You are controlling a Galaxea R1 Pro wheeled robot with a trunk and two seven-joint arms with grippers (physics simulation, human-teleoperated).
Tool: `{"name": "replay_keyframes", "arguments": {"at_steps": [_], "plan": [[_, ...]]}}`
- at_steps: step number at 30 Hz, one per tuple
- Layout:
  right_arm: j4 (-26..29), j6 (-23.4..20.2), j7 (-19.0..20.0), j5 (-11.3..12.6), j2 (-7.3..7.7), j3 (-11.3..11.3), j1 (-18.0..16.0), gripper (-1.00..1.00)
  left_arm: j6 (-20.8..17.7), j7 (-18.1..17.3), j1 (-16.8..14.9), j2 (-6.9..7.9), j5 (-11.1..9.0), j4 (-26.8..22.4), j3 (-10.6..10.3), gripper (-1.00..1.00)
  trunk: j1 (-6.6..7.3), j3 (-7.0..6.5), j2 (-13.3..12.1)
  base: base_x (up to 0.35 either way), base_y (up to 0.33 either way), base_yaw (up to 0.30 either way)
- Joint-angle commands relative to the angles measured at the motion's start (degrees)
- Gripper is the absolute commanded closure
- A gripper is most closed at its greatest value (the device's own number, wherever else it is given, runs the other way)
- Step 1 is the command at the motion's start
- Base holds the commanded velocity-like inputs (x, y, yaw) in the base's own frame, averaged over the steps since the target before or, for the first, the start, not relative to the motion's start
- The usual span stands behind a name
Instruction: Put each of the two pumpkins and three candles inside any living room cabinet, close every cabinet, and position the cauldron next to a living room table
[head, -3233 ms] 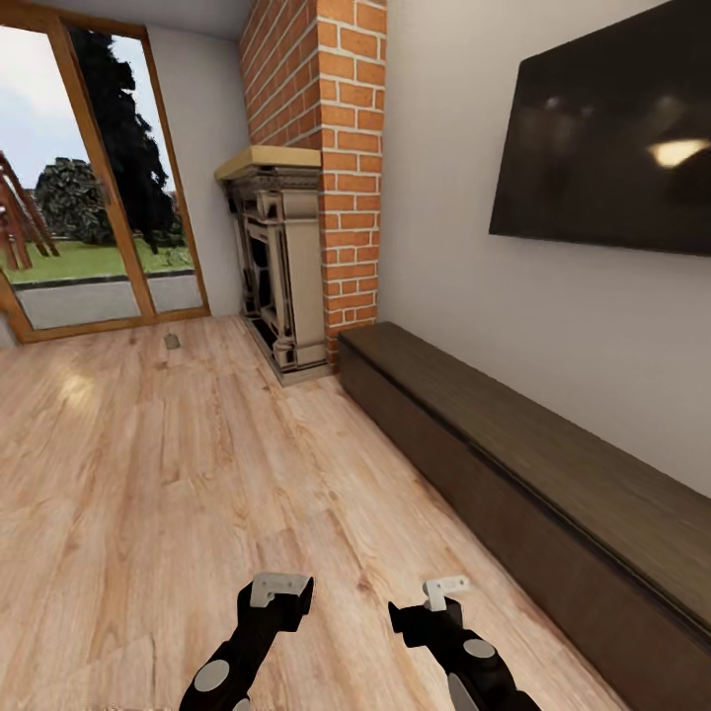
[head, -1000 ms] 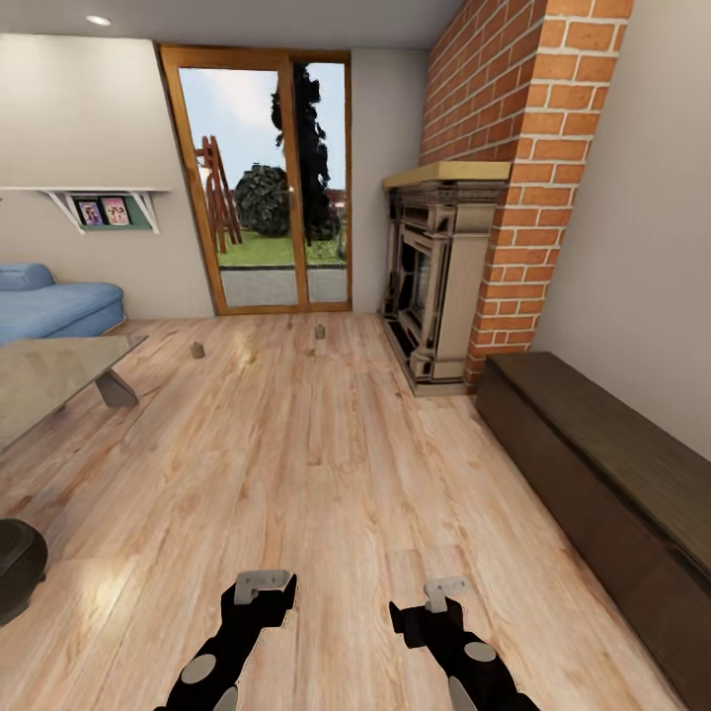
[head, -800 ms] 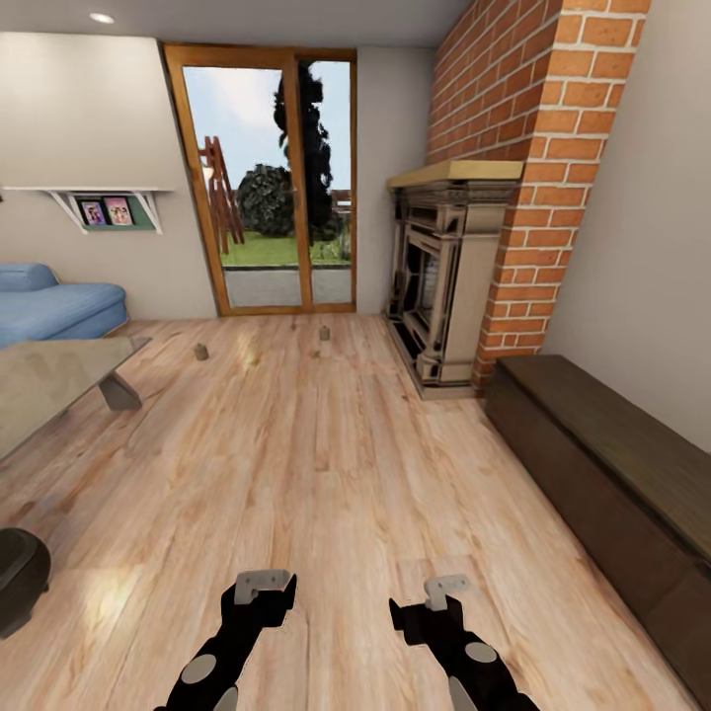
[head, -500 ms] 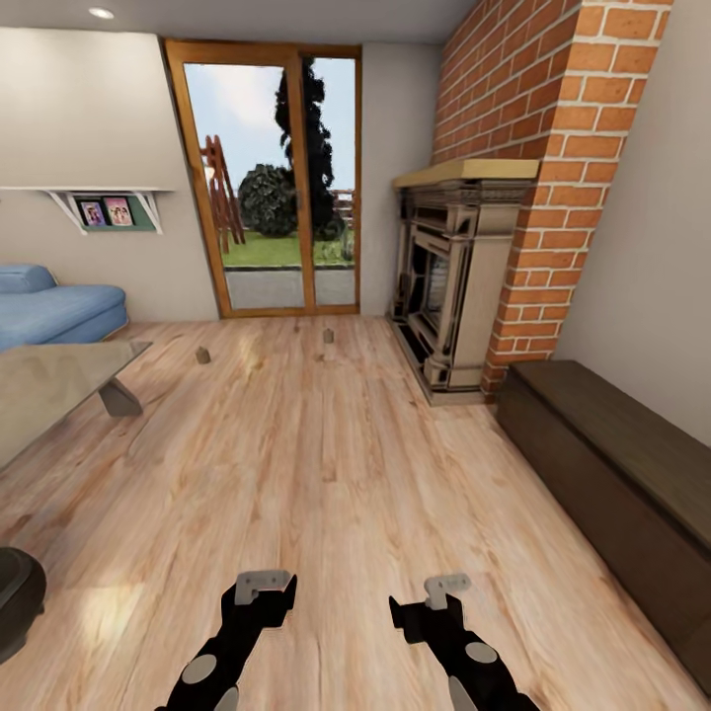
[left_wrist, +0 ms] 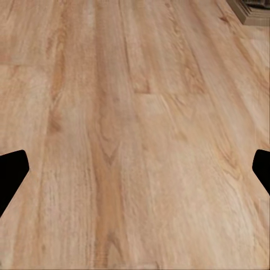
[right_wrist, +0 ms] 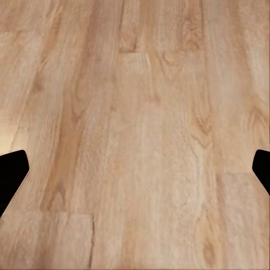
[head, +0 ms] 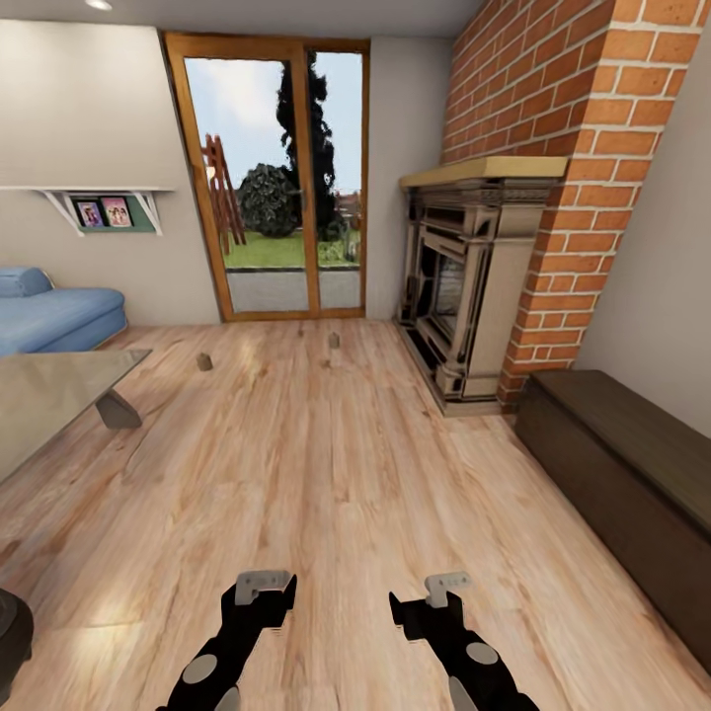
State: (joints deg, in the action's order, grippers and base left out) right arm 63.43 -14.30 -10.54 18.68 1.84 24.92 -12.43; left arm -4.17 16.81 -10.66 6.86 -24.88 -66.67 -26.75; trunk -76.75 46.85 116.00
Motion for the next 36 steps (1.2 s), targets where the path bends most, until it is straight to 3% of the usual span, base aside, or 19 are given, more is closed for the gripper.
{"name": "replay_keyframes", "arguments": {"at_steps": [1, 21, 26, 33, 36], "plan": [[0.11, -0.16, -0.57, 0.55, 0.08, 0.23, -0.05, -1.00, -0.17, 0.49, -0.06, 0.06, -0.36, -0.08, -0.23, -1.00, -0.02, 0.06, 0.03, 0.303, 0.169, 0.000], [0.11, 0.15, -0.62, 0.47, 0.17, 0.08, -0.05, -1.00, 0.19, 0.68, -0.04, -0.15, -0.32, 1.93, -0.28, -1.00, -0.02, 0.06, 0.03, 0.319, 0.118, 0.000], [0.11, 2.40, -0.62, 0.52, 0.23, 0.05, -0.05, -1.00, 0.02, 0.79, -0.05, -0.17, -0.20, 2.53, -0.31, -1.00, -0.02, 0.06, 0.03, 0.327, 0.087, 0.000], [-0.18, 4.76, -0.65, 0.36, 0.08, 0.26, -0.05, -1.00, 0.63, 0.56, -0.35, -0.13, -0.24, 8.85, -0.24, -1.00, -0.02, 0.06, 0.03, 0.327, 0.084, 0.000], [-1.36, 4.94, -0.88, 0.03, -0.02, 0.13, -0.14, -1.00, 0.70, 0.45, -2.05, -0.17, -0.25, 12.08, -0.23, -1.00, -0.02, 0.06, 0.03, 0.328, 0.083, 0.000]]}}
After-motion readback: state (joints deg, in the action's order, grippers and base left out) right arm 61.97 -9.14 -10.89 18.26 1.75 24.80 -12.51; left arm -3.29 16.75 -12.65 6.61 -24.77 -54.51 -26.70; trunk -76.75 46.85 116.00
